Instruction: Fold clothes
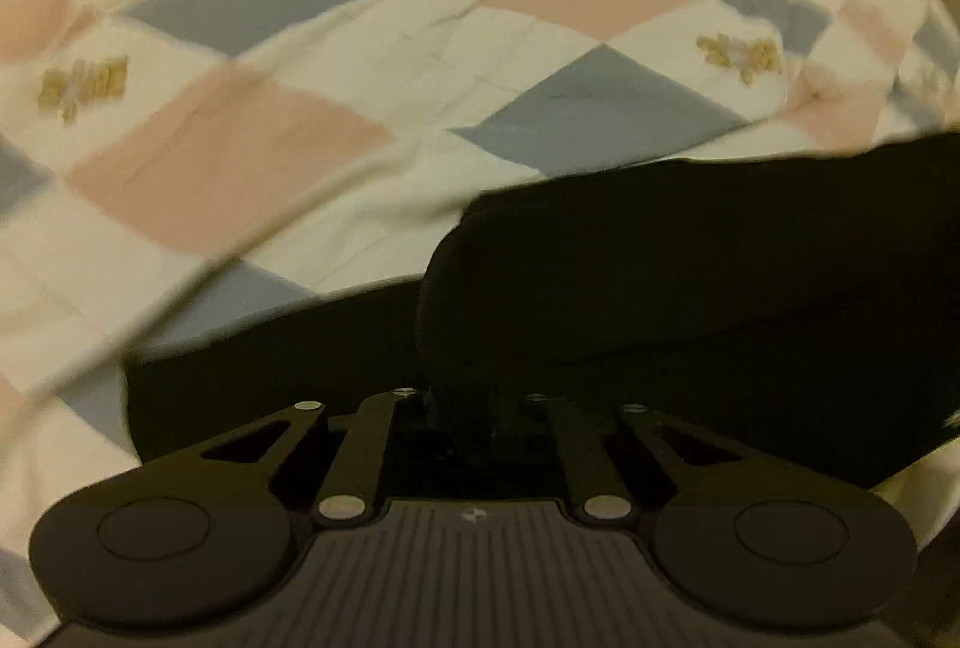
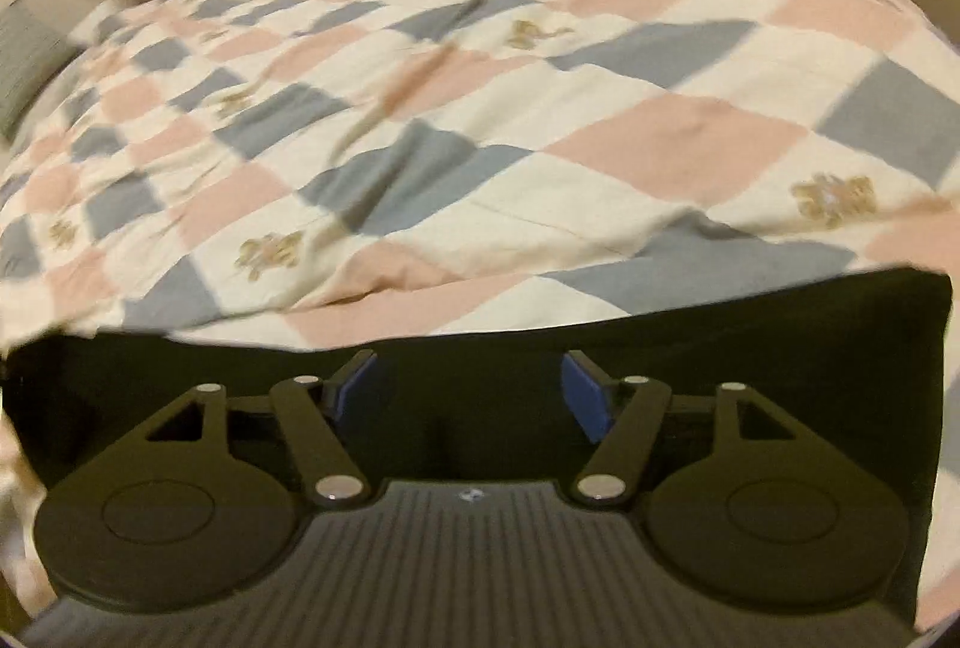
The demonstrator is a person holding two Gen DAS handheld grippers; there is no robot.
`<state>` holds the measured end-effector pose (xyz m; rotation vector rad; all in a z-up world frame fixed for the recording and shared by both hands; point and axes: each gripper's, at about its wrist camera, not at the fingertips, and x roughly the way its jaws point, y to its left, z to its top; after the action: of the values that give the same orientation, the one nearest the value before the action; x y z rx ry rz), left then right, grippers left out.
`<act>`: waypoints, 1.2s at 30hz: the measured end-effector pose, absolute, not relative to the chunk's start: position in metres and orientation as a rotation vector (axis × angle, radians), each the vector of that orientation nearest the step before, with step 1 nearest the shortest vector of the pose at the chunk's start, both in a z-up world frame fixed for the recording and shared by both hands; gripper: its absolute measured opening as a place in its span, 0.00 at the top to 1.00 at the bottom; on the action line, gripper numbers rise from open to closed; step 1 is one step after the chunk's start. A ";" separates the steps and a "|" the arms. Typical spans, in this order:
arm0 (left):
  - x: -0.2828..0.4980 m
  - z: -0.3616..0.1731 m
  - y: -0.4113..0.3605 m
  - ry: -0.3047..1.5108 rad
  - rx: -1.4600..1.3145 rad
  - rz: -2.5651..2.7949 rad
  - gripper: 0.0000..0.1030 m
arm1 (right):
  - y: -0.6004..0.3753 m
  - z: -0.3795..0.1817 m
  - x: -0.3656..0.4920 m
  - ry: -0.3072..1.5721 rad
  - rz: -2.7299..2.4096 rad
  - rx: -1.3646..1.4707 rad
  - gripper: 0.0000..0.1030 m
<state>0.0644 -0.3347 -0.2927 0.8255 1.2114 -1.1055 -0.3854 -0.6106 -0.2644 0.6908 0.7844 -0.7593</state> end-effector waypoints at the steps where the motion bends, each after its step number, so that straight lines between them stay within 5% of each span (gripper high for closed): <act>1: 0.068 -0.280 -0.343 1.158 0.852 -1.143 0.92 | -0.613 -0.265 -0.386 0.777 -0.778 0.710 0.38; 7: 0.171 -0.190 -0.424 0.757 0.903 -1.135 0.87 | -0.619 -0.261 -0.393 0.730 -0.911 0.755 0.38; 9: 0.204 -0.185 -0.447 0.644 0.946 -1.084 0.59 | -0.625 -0.263 -0.395 0.703 -0.946 0.781 0.37; 18: 0.229 -0.276 -0.445 0.899 0.991 -1.021 0.49 | -0.677 -0.271 -0.383 0.887 -0.936 0.610 0.28; 29: 0.251 -0.321 -0.471 1.161 0.306 -0.935 0.28 | -0.722 -0.301 -0.398 0.864 -0.988 0.723 0.25; 32: 0.263 -0.345 -0.486 1.192 0.193 -0.867 0.30 | -0.702 -0.301 -0.393 0.784 -0.980 0.783 0.25; 34: 0.269 -0.363 -0.493 1.209 0.157 -0.828 0.56 | -0.684 -0.302 -0.392 0.725 -0.987 0.836 0.25; 35: 0.266 -0.365 -0.494 1.187 0.172 -0.811 0.89 | -0.676 -0.302 -0.391 0.703 -0.990 0.859 0.25; 36: 0.263 -0.357 -0.489 1.148 0.170 -0.827 0.90 | -0.668 -0.303 -0.390 0.686 -0.991 0.882 0.25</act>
<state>0.2626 -0.4895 -0.3571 0.1703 1.1479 -0.8274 -0.3904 -0.6675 -0.3026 0.8820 0.6862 -0.9911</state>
